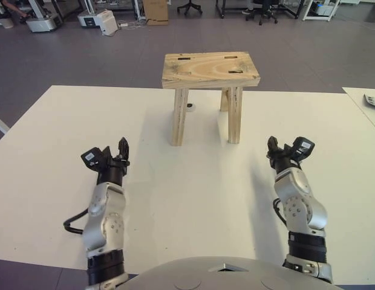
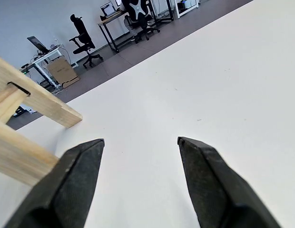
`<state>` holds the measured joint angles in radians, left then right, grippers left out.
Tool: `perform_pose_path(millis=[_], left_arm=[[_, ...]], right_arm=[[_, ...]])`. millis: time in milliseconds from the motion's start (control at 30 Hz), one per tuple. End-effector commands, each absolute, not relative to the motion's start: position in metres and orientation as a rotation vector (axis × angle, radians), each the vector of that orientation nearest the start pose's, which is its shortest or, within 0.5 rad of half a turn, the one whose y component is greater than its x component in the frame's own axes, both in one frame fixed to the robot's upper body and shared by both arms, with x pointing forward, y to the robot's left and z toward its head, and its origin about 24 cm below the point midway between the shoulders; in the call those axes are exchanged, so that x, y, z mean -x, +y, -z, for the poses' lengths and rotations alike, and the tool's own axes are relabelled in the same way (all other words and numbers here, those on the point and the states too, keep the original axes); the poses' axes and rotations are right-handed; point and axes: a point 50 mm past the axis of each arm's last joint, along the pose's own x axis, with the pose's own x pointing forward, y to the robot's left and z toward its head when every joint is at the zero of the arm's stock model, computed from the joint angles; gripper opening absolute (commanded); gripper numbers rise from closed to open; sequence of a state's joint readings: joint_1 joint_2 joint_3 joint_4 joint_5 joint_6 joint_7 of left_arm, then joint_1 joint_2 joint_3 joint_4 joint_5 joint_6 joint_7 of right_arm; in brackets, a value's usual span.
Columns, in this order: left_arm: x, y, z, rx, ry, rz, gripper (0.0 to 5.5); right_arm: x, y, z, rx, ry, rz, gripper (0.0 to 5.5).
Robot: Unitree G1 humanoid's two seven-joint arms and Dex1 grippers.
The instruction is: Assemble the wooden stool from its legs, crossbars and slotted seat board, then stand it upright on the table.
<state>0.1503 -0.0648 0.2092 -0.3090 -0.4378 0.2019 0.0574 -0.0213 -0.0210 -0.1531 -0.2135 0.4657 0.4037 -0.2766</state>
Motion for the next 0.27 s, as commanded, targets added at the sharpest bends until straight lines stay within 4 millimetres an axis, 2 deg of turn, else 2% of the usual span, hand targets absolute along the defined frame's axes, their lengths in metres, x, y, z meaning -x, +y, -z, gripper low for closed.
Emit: perform_pose_path(millis=[33, 267], left_arm=[[-0.2138, 0.1861, -0.0588, 0.417, -0.005, -0.225, 3.28], [-0.2117, 0.1846, -0.0584, 0.401, -0.011, -0.223, 3.28]], right_arm=[[-0.2450, -0.1864, -0.0585, -0.343, 0.142, 0.306, 2.89], [-0.2437, -0.1851, -0.0581, -0.334, 0.123, 0.307, 2.89]])
